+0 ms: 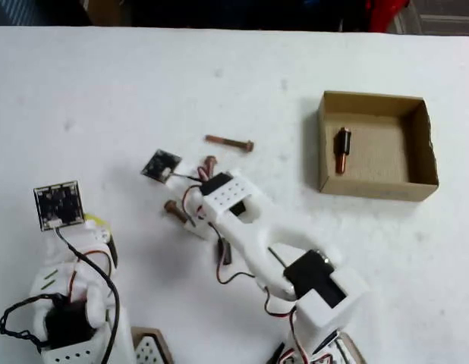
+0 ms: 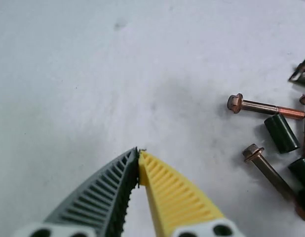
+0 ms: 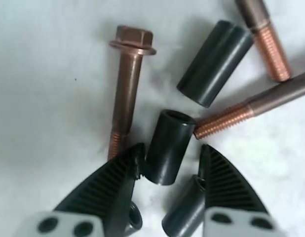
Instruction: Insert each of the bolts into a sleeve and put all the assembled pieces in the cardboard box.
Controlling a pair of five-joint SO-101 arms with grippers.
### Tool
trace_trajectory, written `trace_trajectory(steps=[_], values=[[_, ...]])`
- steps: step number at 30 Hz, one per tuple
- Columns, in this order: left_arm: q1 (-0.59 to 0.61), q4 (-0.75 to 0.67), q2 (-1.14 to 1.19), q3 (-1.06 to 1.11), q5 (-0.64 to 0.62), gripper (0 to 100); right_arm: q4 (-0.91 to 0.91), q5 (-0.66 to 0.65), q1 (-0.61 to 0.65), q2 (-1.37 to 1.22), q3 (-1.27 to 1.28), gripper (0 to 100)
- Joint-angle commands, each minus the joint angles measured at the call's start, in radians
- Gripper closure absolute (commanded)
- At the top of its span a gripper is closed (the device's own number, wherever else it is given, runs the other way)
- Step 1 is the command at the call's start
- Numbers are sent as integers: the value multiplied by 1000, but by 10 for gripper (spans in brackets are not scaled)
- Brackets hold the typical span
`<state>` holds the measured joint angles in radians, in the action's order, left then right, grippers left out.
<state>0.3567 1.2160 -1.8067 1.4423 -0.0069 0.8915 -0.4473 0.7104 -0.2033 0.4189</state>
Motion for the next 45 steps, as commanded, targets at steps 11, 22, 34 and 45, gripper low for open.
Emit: trace_trajectory(steps=[11, 22, 34, 45], values=[[10, -18, -4, -21, 11, 977, -24, -18, 15, -70, -101, 915], [10, -26, -4, -2, 11, 977, 130, -18, 8, -70, -193, 982], [4, -26, -4, 0, 11, 977, 315, -12, -87, 329, -190, 982], [2, -28, -4, 0, 11, 976, 476, -11, -254, 786, -170, 982]])
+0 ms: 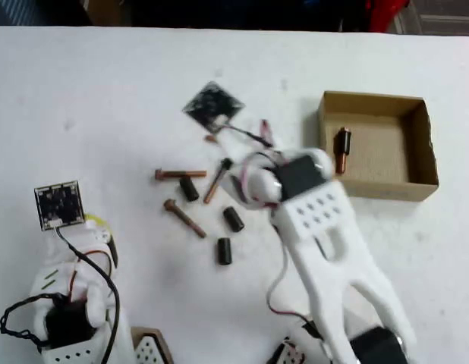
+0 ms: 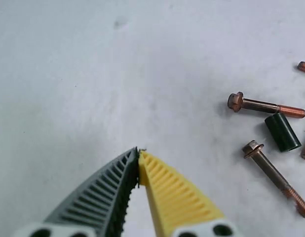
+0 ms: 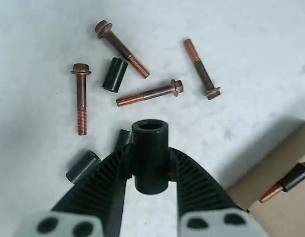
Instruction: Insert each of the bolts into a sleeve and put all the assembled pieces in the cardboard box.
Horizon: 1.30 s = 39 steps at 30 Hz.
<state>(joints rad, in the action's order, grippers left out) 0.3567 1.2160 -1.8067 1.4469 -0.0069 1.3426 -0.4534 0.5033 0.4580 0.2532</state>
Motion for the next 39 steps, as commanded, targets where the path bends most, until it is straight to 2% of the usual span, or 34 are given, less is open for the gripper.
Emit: trace_trajectory(steps=[1, 6, 8, 13, 16, 24, 33, 39], values=[[2, -28, -4, -5, 23, 976, 25, -5, -62, 162, 15, 982], [1, -28, -4, -5, 235, 976, 13, -5, -107, 349, 152, 981], [-21, -28, -4, -5, 241, 976, -16, -5, -124, 426, 221, 981], [-166, -25, -1, -5, 249, 977, -104, -5, -150, 621, 428, 981], [-202, -26, 1, -12, 250, 978, -147, -5, -150, 733, 546, 981], [-203, -58, 2, -49, 301, 978, -228, -5, -200, 955, 750, 981], [-203, -38, 15, -161, 305, 979, -288, -3, -242, 1046, 896, 982], [-206, -34, 239, -305, 305, 979, -305, 72, -243, 1092, 937, 982]])
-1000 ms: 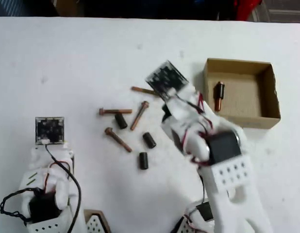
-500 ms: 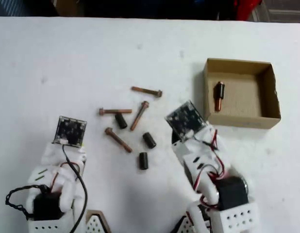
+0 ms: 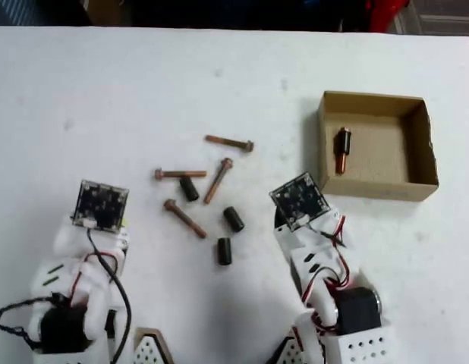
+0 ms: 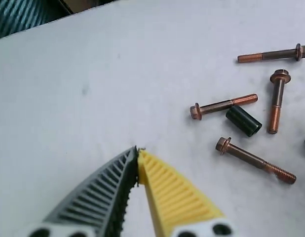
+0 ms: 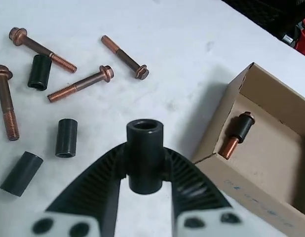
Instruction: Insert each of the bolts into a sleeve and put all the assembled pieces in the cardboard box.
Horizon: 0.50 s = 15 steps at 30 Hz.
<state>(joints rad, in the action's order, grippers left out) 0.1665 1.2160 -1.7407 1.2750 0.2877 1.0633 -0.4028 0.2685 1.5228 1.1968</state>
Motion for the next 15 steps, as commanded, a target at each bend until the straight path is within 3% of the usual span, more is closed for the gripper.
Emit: trace_trajectory(steps=[1, 8, 15], values=[[-16, -34, 219, -170, 11, 979, -24, 23, -8, 38, -3, 982], [-36, -34, 495, -358, 11, 979, -25, 31, -85, 133, 57, 982], [-219, -34, 688, -437, 5, 976, -27, 78, -90, 277, 141, 982]])
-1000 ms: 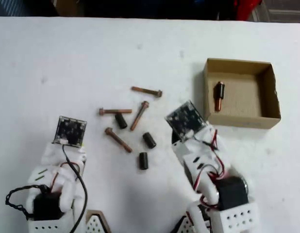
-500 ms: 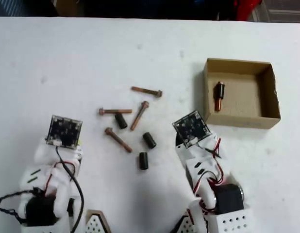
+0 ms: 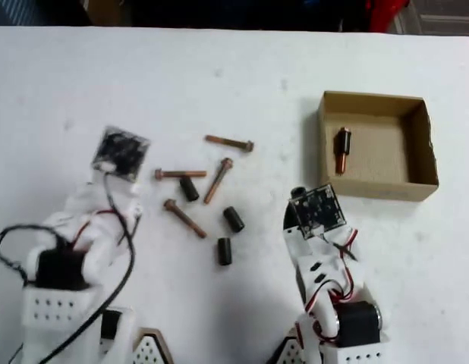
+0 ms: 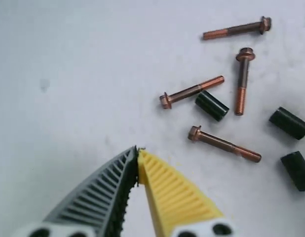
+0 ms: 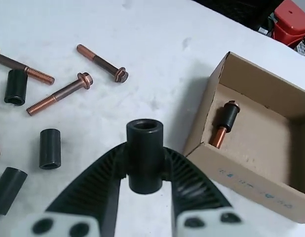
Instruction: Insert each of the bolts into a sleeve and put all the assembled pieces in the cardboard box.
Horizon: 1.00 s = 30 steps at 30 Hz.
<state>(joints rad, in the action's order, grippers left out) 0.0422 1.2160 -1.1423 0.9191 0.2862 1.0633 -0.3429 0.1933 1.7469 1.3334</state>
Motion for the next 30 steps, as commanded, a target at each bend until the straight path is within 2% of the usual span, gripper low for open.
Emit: trace_trajectory(steps=[1, 6, 9, 16, 20, 24, 30], values=[[-108, -34, 116, -95, 5, 976, -27, 18, -15, 62, 15, 982], [-166, -34, 266, -175, -2, 976, -27, 20, -15, 51, 28, 982], [-206, -34, 367, -235, -51, 976, -27, 51, -18, 51, 31, 982], [-300, -34, 601, -394, -64, 954, -38, 83, -114, 51, 49, 982], [-311, -32, 739, -485, -66, 881, -142, 77, -162, 51, 126, 982], [-309, -32, 894, -592, -64, 878, -209, 75, -185, 51, 187, 982], [-311, -26, 1150, -778, -63, 876, -208, 74, -185, 51, 203, 982]])
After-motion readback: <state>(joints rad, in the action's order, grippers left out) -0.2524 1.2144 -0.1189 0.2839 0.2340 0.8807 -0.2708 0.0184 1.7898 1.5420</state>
